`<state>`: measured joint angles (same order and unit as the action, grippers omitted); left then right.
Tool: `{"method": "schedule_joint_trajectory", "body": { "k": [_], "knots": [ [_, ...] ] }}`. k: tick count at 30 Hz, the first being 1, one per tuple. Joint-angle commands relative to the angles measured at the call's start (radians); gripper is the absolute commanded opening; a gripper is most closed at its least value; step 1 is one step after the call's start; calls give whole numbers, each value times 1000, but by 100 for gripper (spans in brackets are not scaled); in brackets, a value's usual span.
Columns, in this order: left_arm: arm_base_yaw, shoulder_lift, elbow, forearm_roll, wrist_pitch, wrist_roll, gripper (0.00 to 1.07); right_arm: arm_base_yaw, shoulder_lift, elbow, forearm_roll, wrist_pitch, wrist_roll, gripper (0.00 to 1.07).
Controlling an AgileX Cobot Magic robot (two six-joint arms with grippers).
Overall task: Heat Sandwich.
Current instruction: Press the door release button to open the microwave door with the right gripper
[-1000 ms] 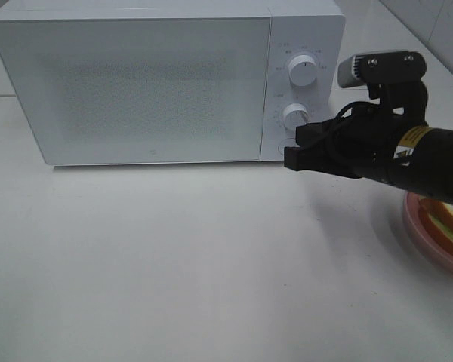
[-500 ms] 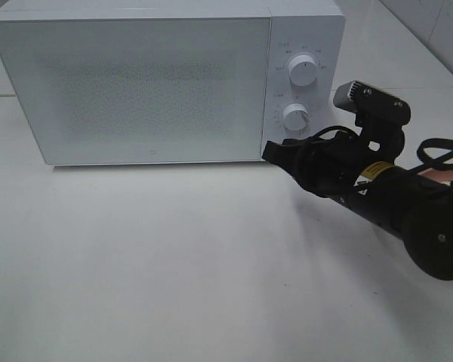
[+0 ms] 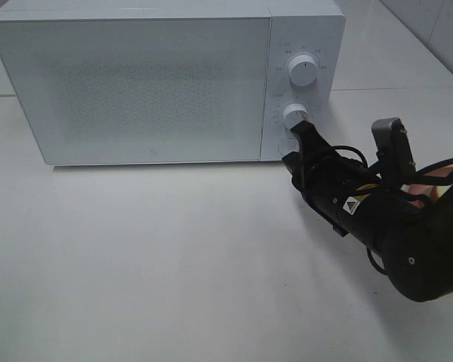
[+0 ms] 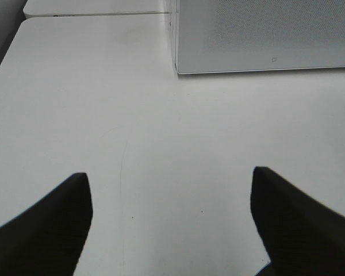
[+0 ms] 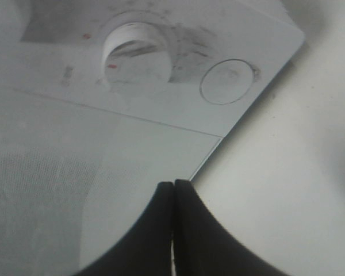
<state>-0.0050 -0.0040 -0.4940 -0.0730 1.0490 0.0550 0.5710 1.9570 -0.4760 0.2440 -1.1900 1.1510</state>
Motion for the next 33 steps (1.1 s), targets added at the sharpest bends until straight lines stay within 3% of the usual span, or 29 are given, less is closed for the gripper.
{"method": "schedule_joint_trajectory", "body": {
  "k": [1, 10, 33],
  "knots": [
    [-3, -22, 2, -3, -12, 0, 71, 2, 17, -1, 44, -62, 166, 0],
    [-3, -22, 2, -3, -12, 0, 71, 2, 25, -43, 66, -41, 242, 0],
    [-3, -22, 2, -3, -12, 0, 71, 2, 25, -205, 167, 284, 249, 0]
  ]
}}
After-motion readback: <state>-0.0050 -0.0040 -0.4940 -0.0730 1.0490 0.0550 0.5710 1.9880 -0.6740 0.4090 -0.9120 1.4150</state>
